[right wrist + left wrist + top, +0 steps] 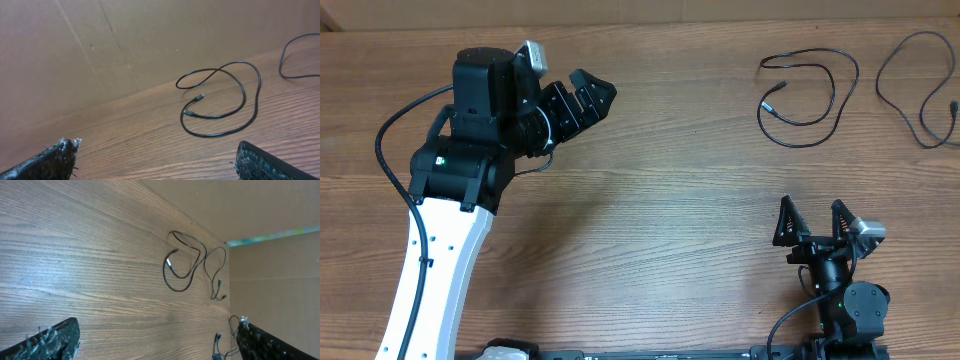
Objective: Untangle cables
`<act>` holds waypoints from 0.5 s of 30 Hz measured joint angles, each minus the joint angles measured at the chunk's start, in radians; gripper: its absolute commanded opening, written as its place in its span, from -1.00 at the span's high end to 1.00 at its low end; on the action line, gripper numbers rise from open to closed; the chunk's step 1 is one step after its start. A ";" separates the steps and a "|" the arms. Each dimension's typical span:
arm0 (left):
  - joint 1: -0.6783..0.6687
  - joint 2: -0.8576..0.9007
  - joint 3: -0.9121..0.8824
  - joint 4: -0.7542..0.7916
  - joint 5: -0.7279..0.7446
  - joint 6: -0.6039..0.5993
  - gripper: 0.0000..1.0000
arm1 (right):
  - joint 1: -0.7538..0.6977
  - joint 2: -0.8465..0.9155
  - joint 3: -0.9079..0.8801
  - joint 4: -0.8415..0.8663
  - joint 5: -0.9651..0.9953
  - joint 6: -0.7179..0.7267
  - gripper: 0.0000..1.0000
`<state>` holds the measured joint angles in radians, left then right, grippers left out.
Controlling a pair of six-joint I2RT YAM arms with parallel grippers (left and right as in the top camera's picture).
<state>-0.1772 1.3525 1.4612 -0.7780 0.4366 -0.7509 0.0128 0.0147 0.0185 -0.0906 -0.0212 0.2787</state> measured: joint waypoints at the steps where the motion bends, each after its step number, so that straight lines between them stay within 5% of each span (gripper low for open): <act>1: 0.000 0.000 0.000 0.000 0.000 0.000 -0.99 | 0.000 0.000 0.000 0.000 0.000 -0.003 -1.00; 15: 0.000 0.000 0.000 0.000 0.000 0.000 -0.99 | -0.064 0.000 0.000 0.000 0.000 -0.018 -1.00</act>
<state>-0.1772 1.3525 1.4612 -0.7780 0.4366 -0.7509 -0.0509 0.0147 0.0185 -0.0902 -0.0216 0.2611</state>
